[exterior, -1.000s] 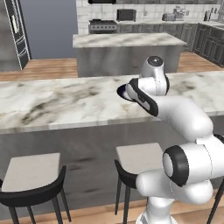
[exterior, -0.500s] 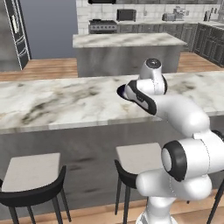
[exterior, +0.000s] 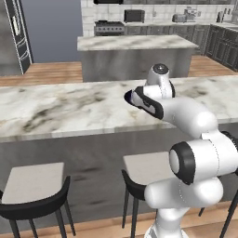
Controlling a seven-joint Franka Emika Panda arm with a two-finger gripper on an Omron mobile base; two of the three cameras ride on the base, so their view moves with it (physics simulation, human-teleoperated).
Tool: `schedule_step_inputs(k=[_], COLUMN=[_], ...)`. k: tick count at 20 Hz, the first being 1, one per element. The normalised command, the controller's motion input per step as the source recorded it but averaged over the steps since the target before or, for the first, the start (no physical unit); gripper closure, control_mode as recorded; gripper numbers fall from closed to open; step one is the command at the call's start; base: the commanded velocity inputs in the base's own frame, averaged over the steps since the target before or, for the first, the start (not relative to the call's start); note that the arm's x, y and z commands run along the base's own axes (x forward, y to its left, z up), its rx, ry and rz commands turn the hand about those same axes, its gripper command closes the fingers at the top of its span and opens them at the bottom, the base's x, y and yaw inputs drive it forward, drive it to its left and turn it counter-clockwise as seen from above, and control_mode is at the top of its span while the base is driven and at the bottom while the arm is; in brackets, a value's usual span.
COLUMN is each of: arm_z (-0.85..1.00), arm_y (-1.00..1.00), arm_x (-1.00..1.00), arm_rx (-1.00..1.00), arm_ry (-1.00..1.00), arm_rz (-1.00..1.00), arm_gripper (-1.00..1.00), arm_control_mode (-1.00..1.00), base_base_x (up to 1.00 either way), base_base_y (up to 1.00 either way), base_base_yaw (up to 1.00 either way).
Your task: Take the chicken drumsticks from the pan and place one on each plate on the dining counter.
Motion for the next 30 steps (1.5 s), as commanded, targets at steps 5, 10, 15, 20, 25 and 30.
schedule_step_inputs(k=[5,10,15,20,25,30], arm_z=[-0.03,-0.03,-0.04,-0.03,-0.01,0.16], arm_y=[0.0,0.0,0.0,-0.01,-0.03,-0.13], arm_x=[0.12,0.08,0.07,0.02,0.0,-0.03], arm_rx=[0.0,0.0,0.0,0.0,0.0,0.0], arm_ry=[0.01,0.01,0.0,0.0,0.0,0.0], arm_rz=[0.0,0.0,0.0,0.0,0.0,0.0], arm_gripper=[1.0,1.0,1.0,-1.0,-1.0,-1.0], arm_control_mode=[-1.0,-1.0,-1.0,-1.0,-1.0,-1.0], base_base_x=[0.0,0.0,0.0,0.0,0.0,0.0], base_base_y=[0.0,0.0,0.0,0.0,0.0,0.0], base_base_yaw=[0.0,0.0,0.0,0.0,0.0,0.0])
